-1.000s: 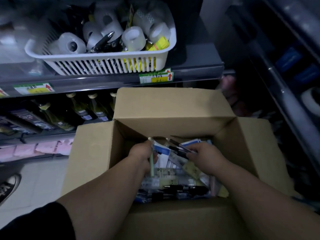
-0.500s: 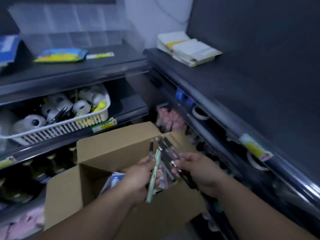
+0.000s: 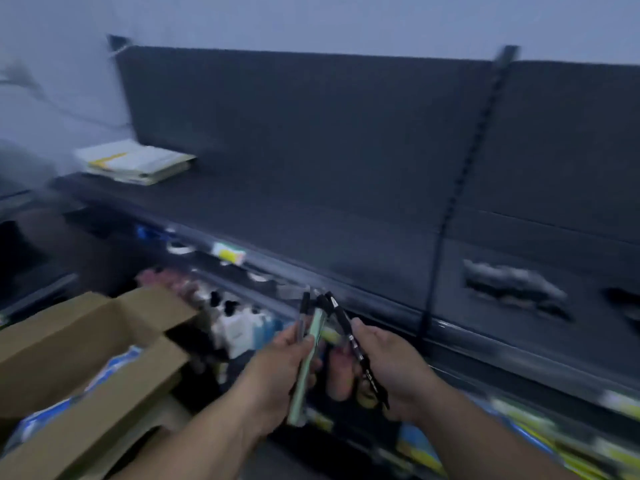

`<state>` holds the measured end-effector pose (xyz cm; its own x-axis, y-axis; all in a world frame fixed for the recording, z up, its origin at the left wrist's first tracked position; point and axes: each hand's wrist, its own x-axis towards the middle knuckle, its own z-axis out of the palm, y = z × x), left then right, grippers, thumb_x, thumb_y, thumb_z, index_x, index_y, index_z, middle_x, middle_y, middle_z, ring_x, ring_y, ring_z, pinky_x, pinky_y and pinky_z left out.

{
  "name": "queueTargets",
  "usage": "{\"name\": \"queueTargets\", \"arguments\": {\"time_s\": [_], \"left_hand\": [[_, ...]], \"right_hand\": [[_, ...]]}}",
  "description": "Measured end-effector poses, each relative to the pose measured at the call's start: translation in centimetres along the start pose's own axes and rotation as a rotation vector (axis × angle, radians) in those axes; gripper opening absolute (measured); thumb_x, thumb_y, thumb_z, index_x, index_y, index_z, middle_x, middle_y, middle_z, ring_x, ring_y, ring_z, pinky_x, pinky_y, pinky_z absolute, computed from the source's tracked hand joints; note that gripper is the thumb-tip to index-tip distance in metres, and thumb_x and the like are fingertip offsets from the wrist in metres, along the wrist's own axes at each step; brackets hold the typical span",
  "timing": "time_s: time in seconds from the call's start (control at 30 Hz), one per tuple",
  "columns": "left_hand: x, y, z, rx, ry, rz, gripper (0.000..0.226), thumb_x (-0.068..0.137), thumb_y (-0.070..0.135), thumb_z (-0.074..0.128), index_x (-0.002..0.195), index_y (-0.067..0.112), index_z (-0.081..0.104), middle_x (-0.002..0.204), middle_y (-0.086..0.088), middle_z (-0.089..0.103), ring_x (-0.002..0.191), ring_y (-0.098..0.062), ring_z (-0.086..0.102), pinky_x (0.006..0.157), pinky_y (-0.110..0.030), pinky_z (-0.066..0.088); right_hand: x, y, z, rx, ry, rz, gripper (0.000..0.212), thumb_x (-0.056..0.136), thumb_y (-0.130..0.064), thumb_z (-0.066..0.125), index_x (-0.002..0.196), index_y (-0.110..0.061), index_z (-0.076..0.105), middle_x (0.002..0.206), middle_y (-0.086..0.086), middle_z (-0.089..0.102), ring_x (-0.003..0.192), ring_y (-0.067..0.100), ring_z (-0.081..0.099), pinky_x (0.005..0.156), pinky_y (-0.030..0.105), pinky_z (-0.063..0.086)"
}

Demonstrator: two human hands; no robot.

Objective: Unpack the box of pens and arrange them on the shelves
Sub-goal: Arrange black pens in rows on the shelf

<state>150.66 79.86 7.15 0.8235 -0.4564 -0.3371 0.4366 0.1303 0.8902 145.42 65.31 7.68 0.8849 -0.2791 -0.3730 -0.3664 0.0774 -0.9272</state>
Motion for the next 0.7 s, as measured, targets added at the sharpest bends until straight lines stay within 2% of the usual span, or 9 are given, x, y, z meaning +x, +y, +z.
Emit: {"name": "queueTargets", "arguments": {"time_s": [0.07,0.2,0.37,0.43,0.5,0.6,0.7], "left_hand": [[-1.0,-2.0,5.8,0.068,-0.1,-0.007,0.022,0.1,0.011,0.042,0.105,0.017,0.062,0.066,0.0,0.057,0.052,-0.01,0.047,0.046,-0.021,0.037],[-2.9,-5.3,16.1,0.243,-0.194,-0.028,0.018,0.1,0.02,0.045,0.107,0.023,0.062,0.085,0.0,0.064,0.063,-0.014,0.049,0.052,-0.026,0.038],[-4.9,-8.2,25.7,0.345,-0.369,-0.098,0.02,0.101,0.019,0.045,0.114,0.022,0.059,0.095,-0.004,0.062,0.066,-0.014,0.051,0.057,-0.028,0.042],[-4.9,-8.9,28.4,0.396,-0.426,-0.118,0.021,0.101,0.02,0.045,0.118,0.023,0.058,0.097,-0.004,0.062,0.07,-0.014,0.053,0.059,-0.028,0.045],[-4.5,-9.1,30.6,0.429,-0.476,-0.133,0.021,0.101,0.021,0.045,0.117,0.024,0.059,0.099,-0.003,0.062,0.073,-0.015,0.054,0.062,-0.028,0.046],[-3.1,-9.4,33.0,0.427,-0.553,-0.133,0.021,0.1,0.02,0.047,0.114,0.025,0.062,0.091,0.001,0.066,0.074,-0.015,0.057,0.066,-0.029,0.048],[-0.5,-8.9,34.7,0.428,-0.597,-0.152,0.019,0.1,0.021,0.048,0.107,0.028,0.063,0.088,0.001,0.066,0.075,-0.016,0.057,0.068,-0.027,0.05]], "right_hand": [[-4.2,1.0,-5.5,0.011,0.093,-0.039,0.038,0.099,-0.042,0.047,0.076,-0.013,0.056,0.052,-0.001,0.045,0.041,0.011,0.036,0.042,0.021,0.028],[-11.1,3.2,-14.9,0.033,0.24,-0.087,0.026,0.094,-0.039,0.058,0.079,-0.018,0.061,0.066,0.005,0.041,0.049,0.012,0.037,0.048,0.026,0.032],[-15.7,5.8,-23.3,0.186,0.445,-0.049,0.026,0.088,-0.038,0.067,0.078,-0.017,0.058,0.056,0.003,0.034,0.049,0.017,0.032,0.051,0.032,0.029],[-16.3,6.5,-25.5,0.243,0.492,-0.052,0.026,0.089,-0.034,0.067,0.082,-0.011,0.058,0.053,0.004,0.033,0.048,0.017,0.03,0.048,0.03,0.027],[-16.2,6.7,-27.0,0.291,0.528,-0.059,0.026,0.091,-0.028,0.065,0.075,-0.011,0.055,0.051,0.002,0.033,0.046,0.016,0.029,0.043,0.027,0.025],[-15.0,6.2,-28.9,0.339,0.559,-0.064,0.026,0.092,-0.025,0.064,0.073,-0.011,0.054,0.047,-0.001,0.042,0.039,0.011,0.035,0.037,0.022,0.028],[-12.6,5.0,-30.8,0.442,0.549,-0.031,0.017,0.09,-0.023,0.066,0.08,-0.011,0.065,0.053,0.0,0.057,0.039,0.01,0.048,0.037,0.02,0.034]]}}
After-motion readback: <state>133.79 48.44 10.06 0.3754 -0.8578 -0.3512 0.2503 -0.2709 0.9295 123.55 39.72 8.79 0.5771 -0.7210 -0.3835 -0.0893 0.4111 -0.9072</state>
